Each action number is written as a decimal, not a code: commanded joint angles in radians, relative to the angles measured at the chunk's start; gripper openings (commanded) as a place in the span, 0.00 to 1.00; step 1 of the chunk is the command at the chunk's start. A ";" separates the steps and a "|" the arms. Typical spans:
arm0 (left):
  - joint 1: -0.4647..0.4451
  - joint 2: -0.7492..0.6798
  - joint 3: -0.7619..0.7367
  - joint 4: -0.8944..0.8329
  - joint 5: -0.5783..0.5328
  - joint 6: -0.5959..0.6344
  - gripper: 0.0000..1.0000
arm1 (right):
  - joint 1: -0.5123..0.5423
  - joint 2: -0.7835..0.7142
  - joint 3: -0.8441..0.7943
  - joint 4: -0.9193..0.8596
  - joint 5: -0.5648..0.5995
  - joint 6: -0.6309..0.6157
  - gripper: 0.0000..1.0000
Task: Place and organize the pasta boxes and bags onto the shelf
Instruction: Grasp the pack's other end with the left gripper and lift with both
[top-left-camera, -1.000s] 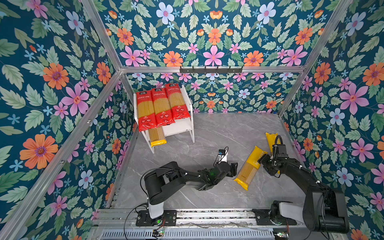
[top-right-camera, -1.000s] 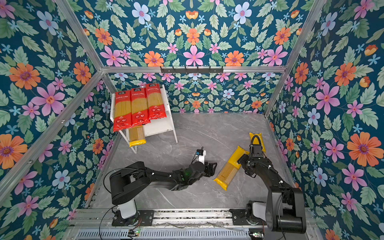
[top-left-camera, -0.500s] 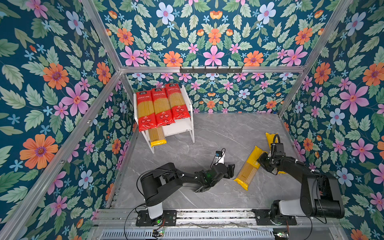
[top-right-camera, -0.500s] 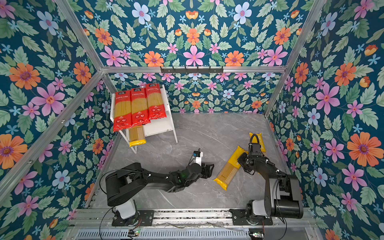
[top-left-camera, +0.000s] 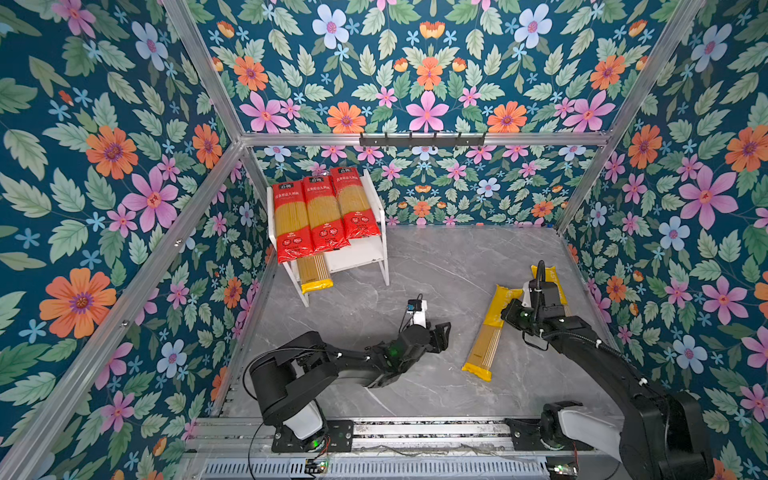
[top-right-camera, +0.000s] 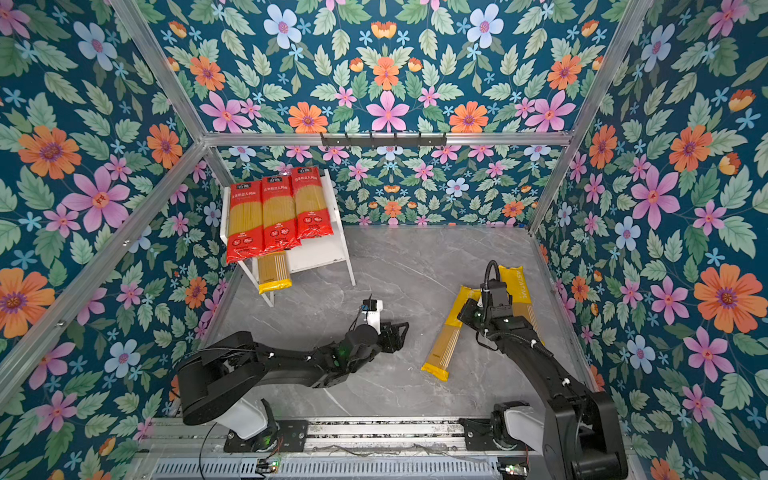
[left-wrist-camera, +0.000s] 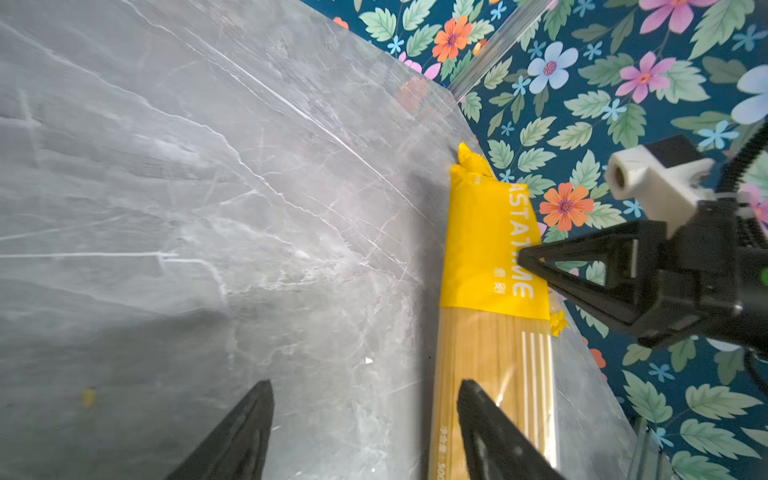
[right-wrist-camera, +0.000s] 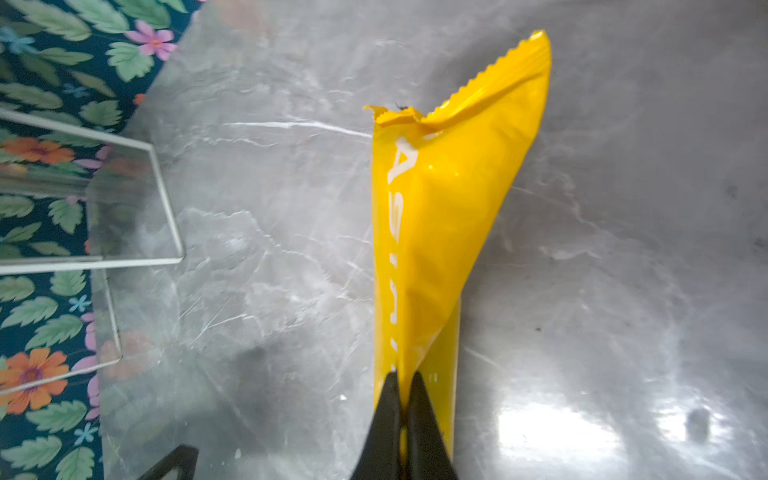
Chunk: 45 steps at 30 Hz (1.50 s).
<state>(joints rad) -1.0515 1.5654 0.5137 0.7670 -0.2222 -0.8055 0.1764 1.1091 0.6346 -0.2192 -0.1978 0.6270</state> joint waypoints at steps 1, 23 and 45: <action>0.047 -0.069 -0.090 0.200 0.128 0.029 0.74 | 0.063 -0.072 0.007 0.130 -0.014 -0.065 0.00; 0.153 -0.360 -0.183 0.339 0.478 0.155 0.91 | 0.438 -0.070 0.106 0.813 -0.427 -0.105 0.00; 0.229 -0.329 -0.197 0.495 0.638 0.044 0.30 | 0.455 0.045 0.102 0.897 -0.462 -0.020 0.20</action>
<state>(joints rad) -0.8295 1.2331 0.3157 1.2121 0.4168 -0.7319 0.6308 1.1584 0.7425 0.6182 -0.6819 0.6186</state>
